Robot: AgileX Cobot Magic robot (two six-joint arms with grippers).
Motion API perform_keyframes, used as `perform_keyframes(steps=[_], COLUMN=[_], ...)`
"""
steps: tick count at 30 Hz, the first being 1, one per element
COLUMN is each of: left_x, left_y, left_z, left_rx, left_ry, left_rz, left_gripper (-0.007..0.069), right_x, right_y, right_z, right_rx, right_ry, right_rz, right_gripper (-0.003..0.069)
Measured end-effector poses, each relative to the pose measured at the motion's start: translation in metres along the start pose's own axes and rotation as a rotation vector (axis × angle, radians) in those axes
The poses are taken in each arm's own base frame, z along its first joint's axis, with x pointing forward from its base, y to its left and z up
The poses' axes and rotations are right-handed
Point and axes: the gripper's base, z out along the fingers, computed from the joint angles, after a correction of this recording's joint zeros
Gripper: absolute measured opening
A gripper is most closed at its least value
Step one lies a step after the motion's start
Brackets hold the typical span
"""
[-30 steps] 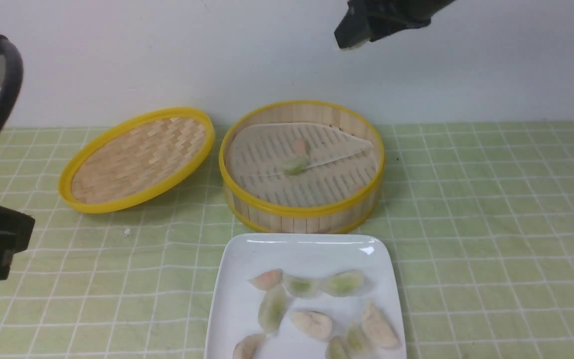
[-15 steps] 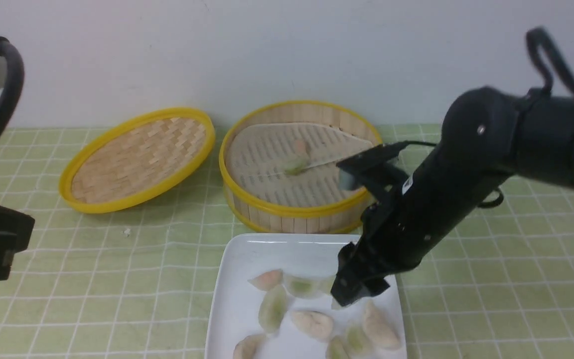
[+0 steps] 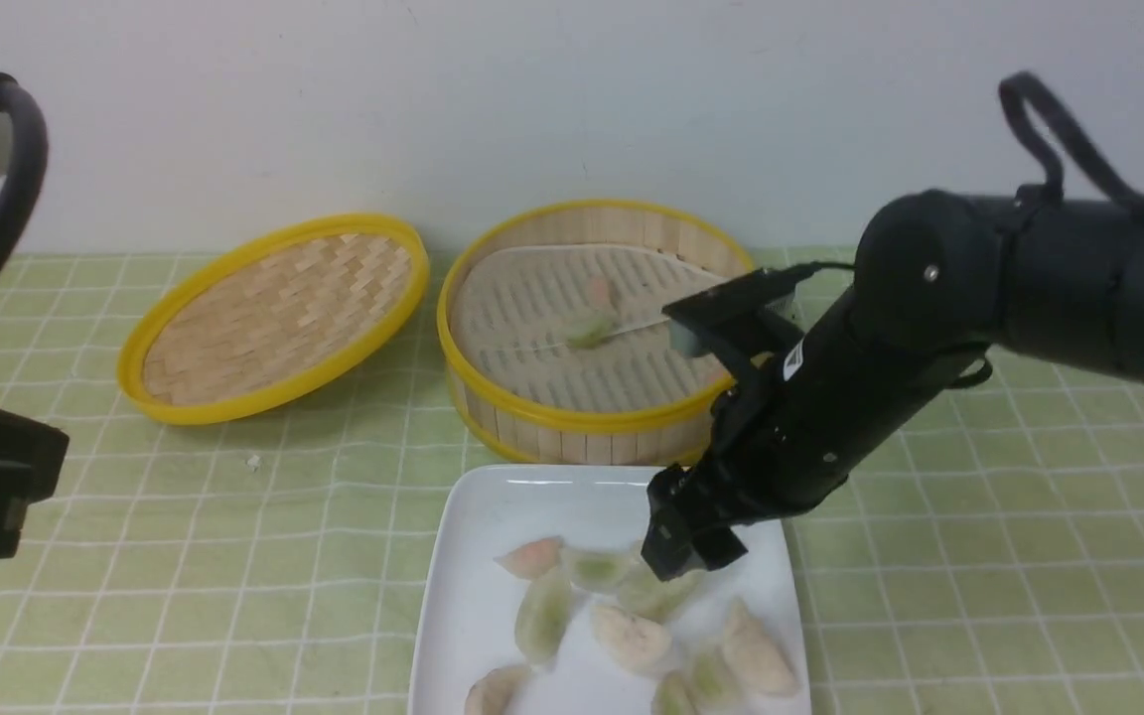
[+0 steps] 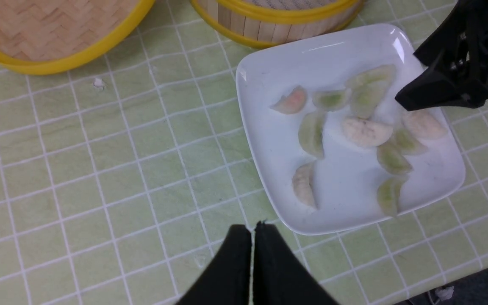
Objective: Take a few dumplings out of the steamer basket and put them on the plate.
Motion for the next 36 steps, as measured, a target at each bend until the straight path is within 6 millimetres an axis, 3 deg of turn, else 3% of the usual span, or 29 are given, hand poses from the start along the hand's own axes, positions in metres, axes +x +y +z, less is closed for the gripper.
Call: perform_keyframes(steps=[4,7,9,12,13,14,15,17,19,21,23,26,31,36], left_x=[0.0,0.0,0.0,0.0,0.0,0.0,0.0,0.0,-0.001,-0.003,-0.004,-0.008,-0.014,-0.012], left_y=[0.0,0.0,0.0,0.0,0.0,0.0,0.0,0.0,0.0,-0.001,-0.001,-0.002,-0.005,-0.004], left_z=[0.0,0.0,0.0,0.0,0.0,0.0,0.0,0.0,0.0,0.0,0.0,0.0,-0.001,-0.008], left_rx=[0.0,0.0,0.0,0.0,0.0,0.0,0.0,0.0,0.003,0.009,0.013,0.024,0.053,0.065], left_ry=[0.0,0.0,0.0,0.0,0.0,0.0,0.0,0.0,-0.011,-0.032,-0.048,-0.086,-0.155,-0.207], left_rz=[0.0,0.0,0.0,0.0,0.0,0.0,0.0,0.001,0.001,0.002,0.004,0.018,0.025,0.039], left_gripper=[-0.0006,-0.0006,-0.0006,-0.0006,-0.0006,-0.0006,-0.0006,-0.0006,-0.0006,-0.0006,-0.0006,-0.0006,-0.0006,-0.0006], right_x=[-0.005,0.0,0.014,0.048,0.069,0.073,0.102,0.147,0.2,0.247,0.284,0.322,0.313,0.311], right_y=[0.007,0.017,0.026,0.039,0.045,0.046,0.053,0.061,0.067,0.07,0.071,0.066,0.053,0.051], right_z=[-0.048,-0.118,-0.167,-0.229,-0.256,-0.26,-0.285,-0.313,-0.323,-0.321,-0.314,-0.283,-0.244,-0.244], right_rx=[0.051,0.134,0.18,0.226,0.241,0.242,0.252,0.257,0.249,0.23,0.197,0.143,0.151,0.198], right_ry=[0.005,-0.117,-0.249,-0.425,-0.513,-0.526,-0.635,-0.805,-0.991,-1.178,-1.359,-1.566,-1.529,-1.547], right_rz=[-0.016,0.02,0.039,0.083,0.102,0.111,0.124,0.123,0.11,0.086,0.071,0.072,0.123,0.095], right_gripper=[0.0548,0.038,0.028,0.0136,0.0091,0.0074,0.0029,0.0001,-0.001,-0.0014,-0.0014,-0.0014,-0.0014,-0.0014])
